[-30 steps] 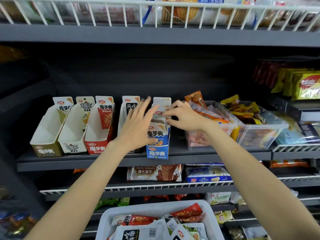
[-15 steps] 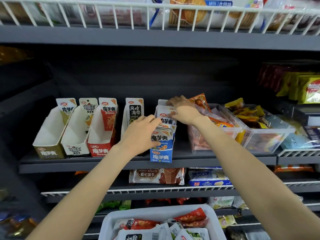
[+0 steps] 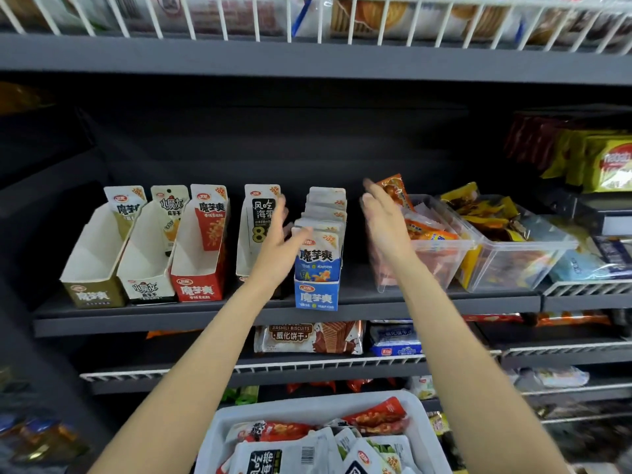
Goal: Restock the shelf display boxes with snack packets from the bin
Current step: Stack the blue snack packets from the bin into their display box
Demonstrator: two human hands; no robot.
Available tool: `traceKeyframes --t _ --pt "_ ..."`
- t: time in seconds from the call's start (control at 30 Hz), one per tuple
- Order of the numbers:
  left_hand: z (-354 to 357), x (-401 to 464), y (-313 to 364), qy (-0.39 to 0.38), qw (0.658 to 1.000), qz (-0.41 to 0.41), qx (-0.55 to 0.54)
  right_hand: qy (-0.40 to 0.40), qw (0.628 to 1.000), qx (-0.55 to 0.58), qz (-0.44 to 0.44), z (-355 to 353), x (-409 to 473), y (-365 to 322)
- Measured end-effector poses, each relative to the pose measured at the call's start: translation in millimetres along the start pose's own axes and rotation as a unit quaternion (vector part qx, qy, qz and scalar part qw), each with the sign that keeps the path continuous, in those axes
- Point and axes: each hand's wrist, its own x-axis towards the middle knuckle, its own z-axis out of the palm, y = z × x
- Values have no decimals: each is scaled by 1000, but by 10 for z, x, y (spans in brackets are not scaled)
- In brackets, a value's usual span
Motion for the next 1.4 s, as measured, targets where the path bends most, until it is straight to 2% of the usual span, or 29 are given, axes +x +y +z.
traceKeyframes --t 0.07,0.1,0.17,0.23,0.3,0.37,0.43,0.53,0.6,0.67,0.7,0.77,0.8,0.87,0.93,1.0,1.03,1.1,1.17,1.23,1.33,1.4 --pt "43 103 -37 -7 999 -24 -23 -29 995 92 23 63 -316 55" --pt "70 150 -47 -9 999 -31 -16 -54 993 103 13 140 -418 77" --pt "137 232 -63 -10 999 -47 -21 -88 993 74 13 328 -468 155" --pt "197 264 -57 -28 992 -82 -96 -101 994 48 21 418 -403 211" --pt "216 280 -73 -32 986 -89 -135 -130 987 82 44 421 -302 239" --pt "203 295 -76 -26 988 -84 -131 -155 982 99 47 414 -257 209" --pt "172 301 -67 -20 992 -71 -103 -141 988 63 16 435 -255 194" --pt "124 231 -110 -62 996 -31 -62 -122 992 9 -20 388 -270 208" --pt "89 190 -129 -79 997 15 7 -114 993 -20 -35 301 -292 192" --pt "46 221 -88 -36 989 84 119 -110 991 -45 -61 218 -281 232" --pt "27 264 -44 -18 976 131 170 -117 988 -64 -81 193 -253 255" --pt "11 388 63 -41 938 198 280 -146 982 -89 -84 153 -182 265" --pt "13 445 111 -71 914 201 344 -164 979 -96 -78 150 -153 259" --pt "19 532 142 -115 862 152 470 -193 976 -92 -51 164 -99 270" --pt "7 592 144 -134 834 113 524 -207 975 -69 -30 177 -78 283" --pt "-9 615 116 -158 844 116 500 -207 977 -51 -18 170 -69 322" --pt "-20 620 90 -156 864 121 464 -205 978 -36 -13 169 -73 322" --pt "-33 580 29 -104 927 106 345 -196 980 -7 -6 182 -87 310" --pt "-23 489 -11 -66 971 41 228 -190 981 24 14 229 -71 356" --pt "15 392 -55 -94 983 -23 158 -193 978 63 43 286 -58 355" --pt "103 386 -120 -97 991 -57 70 -190 964 160 91 353 -13 322" --pt "132 437 -122 -62 989 -36 131 -170 968 151 105 403 16 323"
